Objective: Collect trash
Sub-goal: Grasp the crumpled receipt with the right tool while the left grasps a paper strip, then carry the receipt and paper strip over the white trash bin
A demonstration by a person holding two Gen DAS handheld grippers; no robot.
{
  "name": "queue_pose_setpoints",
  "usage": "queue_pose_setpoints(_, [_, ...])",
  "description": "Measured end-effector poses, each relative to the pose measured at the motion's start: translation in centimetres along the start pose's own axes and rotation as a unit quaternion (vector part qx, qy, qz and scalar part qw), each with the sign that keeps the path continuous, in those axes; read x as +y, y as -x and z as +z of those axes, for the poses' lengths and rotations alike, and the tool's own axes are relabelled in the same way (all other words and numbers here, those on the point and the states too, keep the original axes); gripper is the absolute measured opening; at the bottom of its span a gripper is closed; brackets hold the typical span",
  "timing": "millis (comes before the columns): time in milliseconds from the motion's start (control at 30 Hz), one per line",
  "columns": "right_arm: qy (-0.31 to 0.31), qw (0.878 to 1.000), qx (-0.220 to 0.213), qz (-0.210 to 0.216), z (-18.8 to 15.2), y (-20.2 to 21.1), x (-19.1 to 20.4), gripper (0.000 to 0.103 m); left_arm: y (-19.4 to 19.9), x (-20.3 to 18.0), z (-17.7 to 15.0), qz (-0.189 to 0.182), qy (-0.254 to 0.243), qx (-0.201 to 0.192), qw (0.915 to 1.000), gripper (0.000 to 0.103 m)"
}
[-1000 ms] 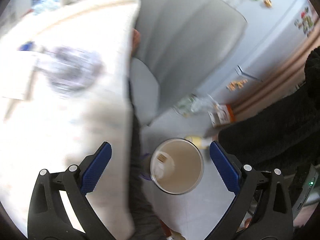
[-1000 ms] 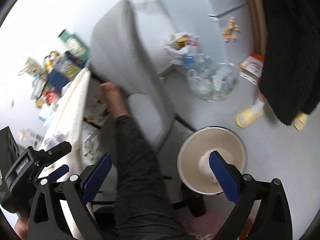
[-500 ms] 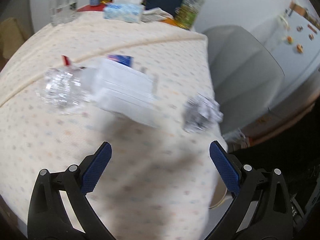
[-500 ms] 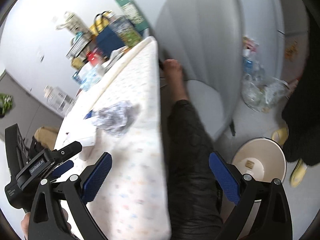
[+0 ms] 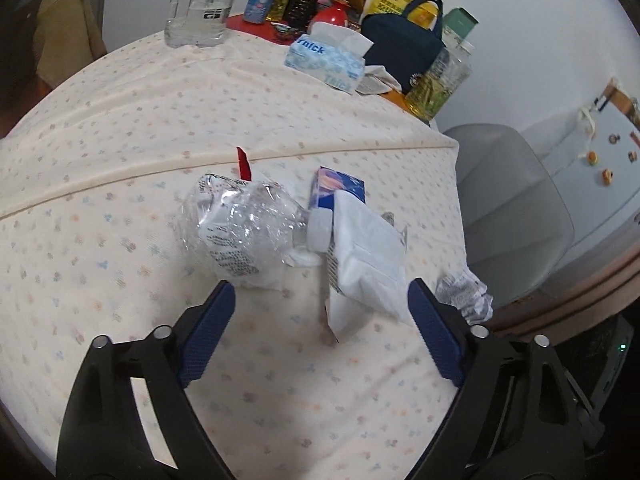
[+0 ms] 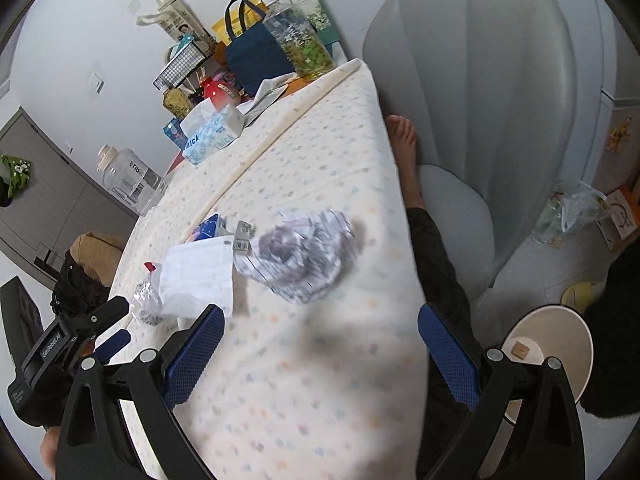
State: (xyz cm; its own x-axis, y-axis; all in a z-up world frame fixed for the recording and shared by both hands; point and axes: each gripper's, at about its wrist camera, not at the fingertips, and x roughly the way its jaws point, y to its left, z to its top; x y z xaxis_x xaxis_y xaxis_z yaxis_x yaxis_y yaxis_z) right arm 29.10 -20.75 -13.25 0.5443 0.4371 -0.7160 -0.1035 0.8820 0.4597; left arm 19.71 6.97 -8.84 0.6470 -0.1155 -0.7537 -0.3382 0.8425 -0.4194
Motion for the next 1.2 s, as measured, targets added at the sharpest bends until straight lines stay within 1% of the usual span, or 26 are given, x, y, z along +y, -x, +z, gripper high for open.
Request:
queue_pose_setpoints(33, [0.002,1.000,0.004,-0.001,0.2,-0.5,0.2,0.095,-0.1,0.1,0.2,-0.005,0.002,0.000,1.0000,0.078])
queue_pose_setpoints(100, [0.003,1.000,0.010,-0.002,0.5,-1.6,0.5,0.095,-0.2,0.2,0.5,-0.015,0.006,0.001,0.9999,0.073])
queue_pose_setpoints(200, [0.002,1.000,0.017,-0.005,1.4,-3.3,0.9,0.095,-1.2,-0.1,0.9,-0.036,0.012,0.017,0.9991,0.062])
queue_pose_setpoints(233, [0.001,1.000,0.018,-0.006,1.6,-3.9,1.0,0.095,-1.5,-0.3,0.8,-0.039,0.012,0.022,0.9989,0.060])
queue_pose_setpoints(333, [0.003,1.000,0.022,-0.011,2.2,-5.1,1.2,0.095,-2.9,-0.8,0.8,-0.044,0.017,0.032,0.9984,0.060])
queue_pose_setpoints(367, [0.006,1.000,0.024,-0.012,2.4,-5.5,1.3,0.093,-3.5,-0.9,0.9,-0.045,0.019,0.035,0.9982,0.060])
queue_pose_setpoints(400, [0.008,1.000,0.027,-0.013,2.5,-5.8,1.4,0.085,-4.0,-1.1,1.0,-0.043,0.018,0.037,0.9982,0.060])
queue_pose_setpoints(433, [0.011,0.999,0.036,-0.012,2.6,-6.3,1.6,0.080,-4.4,-1.1,1.1,-0.041,0.018,0.038,0.9983,0.057])
queue_pose_setpoints(467, [0.013,0.999,0.042,-0.012,2.6,-6.7,1.6,0.072,-4.9,-1.2,1.2,-0.037,0.017,0.042,0.9983,0.055])
queue_pose_setpoints(500, [0.014,0.999,0.045,-0.011,2.6,-6.9,1.7,0.062,-5.4,-1.2,1.2,-0.036,0.020,0.046,0.9981,0.049])
queue_pose_setpoints(533, [0.016,0.999,0.046,-0.009,2.6,-6.9,1.8,0.056,-5.7,-1.1,1.3,-0.038,0.023,0.051,0.9977,0.035])
queue_pose_setpoints(567, [0.018,0.999,0.048,-0.005,2.6,-7.0,1.9,0.043,-6.0,-1.0,1.3,-0.039,0.026,0.056,0.9973,0.028])
queue_pose_setpoints(600, [0.020,0.998,0.052,0.003,2.5,-7.0,2.0,0.037,-6.1,-1.0,1.3,-0.041,0.029,0.058,0.9971,0.020])
queue_pose_setpoints(633, [0.022,0.998,0.051,0.005,2.4,-6.9,2.2,0.033,-6.0,-1.1,1.3,-0.043,0.030,0.056,0.9971,0.017])
queue_pose_setpoints(700, [0.028,0.998,0.050,0.009,2.3,-6.6,2.5,0.030,-5.5,-1.4,1.2,-0.041,0.022,0.049,0.9977,0.010])
queue_pose_setpoints(767, [0.030,0.998,0.048,0.012,2.2,-6.2,2.7,0.028,-4.8,-1.6,1.2,-0.042,0.022,0.044,0.9979,0.009])
queue_pose_setpoints(833, [0.033,0.998,0.048,0.004,2.0,-5.7,3.1,0.028,-4.0,-1.8,1.2,-0.038,0.020,0.037,0.9984,0.009])
queue_pose_setpoints(1033, [0.039,0.997,0.060,-0.006,1.3,-4.1,4.1,0.028,-1.8,-2.4,0.7,-0.025,0.014,0.026,0.9992,0.009])
queue_pose_setpoints(1200, [0.038,0.998,0.059,-0.006,0.8,-2.1,3.9,0.028,-0.1,-3.6,0.1,-0.028,-0.002,0.016,0.9995,0.009])
